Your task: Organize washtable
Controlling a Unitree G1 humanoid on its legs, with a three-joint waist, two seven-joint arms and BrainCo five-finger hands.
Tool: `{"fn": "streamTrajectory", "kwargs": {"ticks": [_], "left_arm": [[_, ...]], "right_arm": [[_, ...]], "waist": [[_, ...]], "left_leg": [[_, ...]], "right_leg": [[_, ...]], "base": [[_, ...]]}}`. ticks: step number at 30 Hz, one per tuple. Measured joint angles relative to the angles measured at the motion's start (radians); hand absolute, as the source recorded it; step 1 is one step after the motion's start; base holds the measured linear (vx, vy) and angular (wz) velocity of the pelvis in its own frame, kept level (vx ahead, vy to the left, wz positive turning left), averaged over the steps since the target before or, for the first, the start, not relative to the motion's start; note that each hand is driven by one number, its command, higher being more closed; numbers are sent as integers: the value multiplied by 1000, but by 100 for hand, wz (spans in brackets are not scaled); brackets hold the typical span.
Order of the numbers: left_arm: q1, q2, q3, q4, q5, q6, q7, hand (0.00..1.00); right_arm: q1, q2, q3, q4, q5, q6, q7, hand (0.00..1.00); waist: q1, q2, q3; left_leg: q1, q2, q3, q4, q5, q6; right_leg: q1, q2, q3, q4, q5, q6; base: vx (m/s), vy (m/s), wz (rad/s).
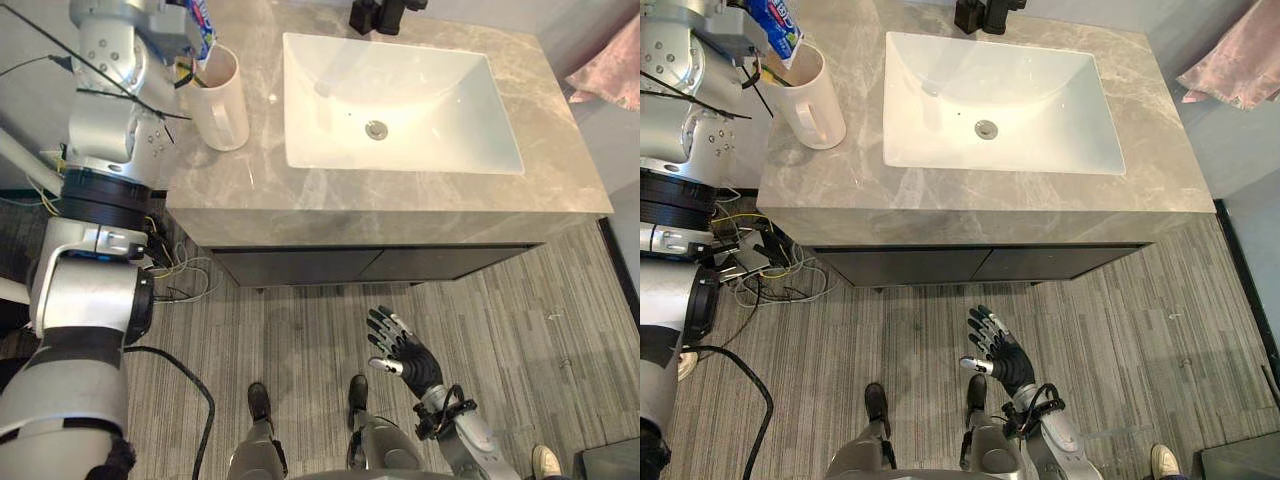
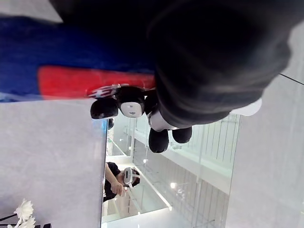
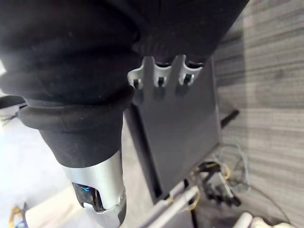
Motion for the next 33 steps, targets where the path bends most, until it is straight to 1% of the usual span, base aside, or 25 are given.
{"fn": "streamTrajectory", "kwargs": {"ticks": [4,12,25,33], "left_arm": [[30,-1,4,-33,8,0,-1,100],[59,-2,4,-33,18,2,-3,100],[59,-11,4,-33,18,4,-23,100],[87,-36,4,-33,18,4,-24,100]], "right_arm": [[5,0,2,0,0,0,0,0],[12,-1,7,0,-2,0,1,0],[21,-1,7,0,-10,0,1,0],[22,-3,7,2,-10,0,1,0]], "waist": [[0,1,1],[1,4,3],[3,5,6],[3,22,17]], "left_leg": [[-1,0,-1,0,0,0],[-2,0,-5,0,0,0],[-3,0,-10,0,0,0],[-2,0,-10,0,0,0]], "right_leg": [[0,0,-5,0,0,0],[1,0,-9,0,0,0],[3,0,-15,0,0,0],[3,0,-14,0,0,0]], "base": [[0,0,0],[0,0,0],[0,0,0],[0,0,0]]}}
